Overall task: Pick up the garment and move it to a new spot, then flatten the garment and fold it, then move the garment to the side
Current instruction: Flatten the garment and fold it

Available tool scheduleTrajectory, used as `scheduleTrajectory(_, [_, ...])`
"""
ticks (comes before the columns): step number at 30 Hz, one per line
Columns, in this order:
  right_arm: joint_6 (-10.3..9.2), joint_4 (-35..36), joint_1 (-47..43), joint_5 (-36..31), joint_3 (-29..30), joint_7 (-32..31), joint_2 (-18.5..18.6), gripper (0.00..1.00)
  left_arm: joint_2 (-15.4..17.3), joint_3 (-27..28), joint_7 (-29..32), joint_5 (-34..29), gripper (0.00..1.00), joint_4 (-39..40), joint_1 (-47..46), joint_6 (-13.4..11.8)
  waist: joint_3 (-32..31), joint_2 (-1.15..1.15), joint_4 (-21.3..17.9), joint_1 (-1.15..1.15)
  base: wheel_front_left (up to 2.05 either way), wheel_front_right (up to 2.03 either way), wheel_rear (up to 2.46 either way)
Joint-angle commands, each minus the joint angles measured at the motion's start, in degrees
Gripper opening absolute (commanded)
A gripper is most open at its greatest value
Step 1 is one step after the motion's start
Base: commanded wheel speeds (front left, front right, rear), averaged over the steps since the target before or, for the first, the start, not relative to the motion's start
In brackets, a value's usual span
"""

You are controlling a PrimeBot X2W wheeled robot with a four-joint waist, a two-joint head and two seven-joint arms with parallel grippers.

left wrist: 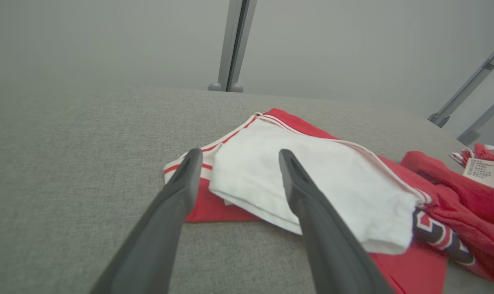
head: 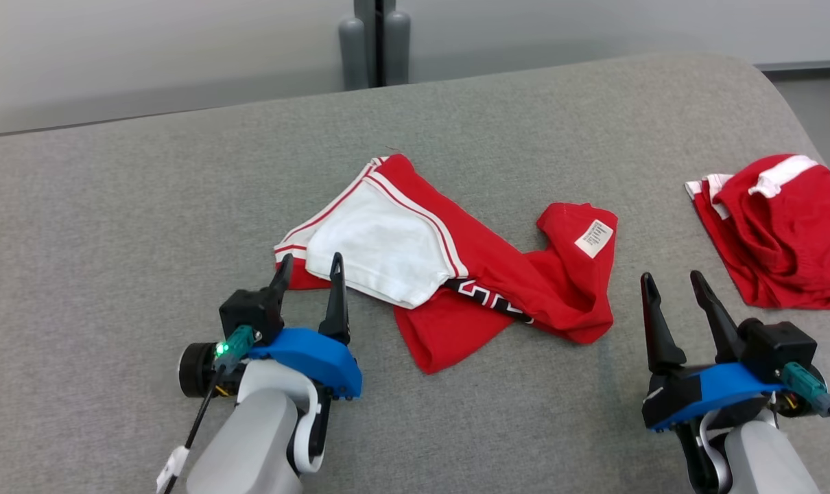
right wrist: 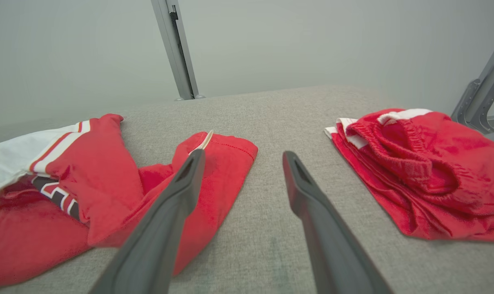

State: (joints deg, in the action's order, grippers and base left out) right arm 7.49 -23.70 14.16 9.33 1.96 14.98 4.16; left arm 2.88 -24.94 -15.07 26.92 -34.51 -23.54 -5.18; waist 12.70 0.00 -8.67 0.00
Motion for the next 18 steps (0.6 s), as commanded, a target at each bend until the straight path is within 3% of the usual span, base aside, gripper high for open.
scheduleTrajectory(1, [0.01,0.4,1.4,0.4,-0.4,0.3,-0.2,1.0,0.0,-0.6,-0.1,1.0,1.0,-2.9,-2.9,-0.1,0.7,0.0,-0.6,0.0,0.0,0.0,0.0])
scheduleTrajectory(9, [0.01,0.8,2.5,1.0,-1.2,0.3,-0.6,1.0,0.0,0.0,-0.1,2.4,1.0,-11.5,-8.4,-0.1,2.8,0.0,-2.8,0.0,0.0,0.0,0.0])
scheduleTrajectory(17, [0.01,0.9,2.9,1.1,-0.8,0.3,-0.4,1.0,0.0,1.2,-0.1,2.5,0.99,-13.9,-9.7,1.0,3.8,0.0,-3.8,0.0,0.0,0.0,0.0])
scheduleTrajectory(18, [0.01,0.9,2.8,1.1,-0.7,0.3,-0.4,1.0,0.0,1.0,-0.1,2.4,0.82,-13.5,-9.4,1.2,3.8,0.0,-3.7,0.0,0.0,0.0,0.0])
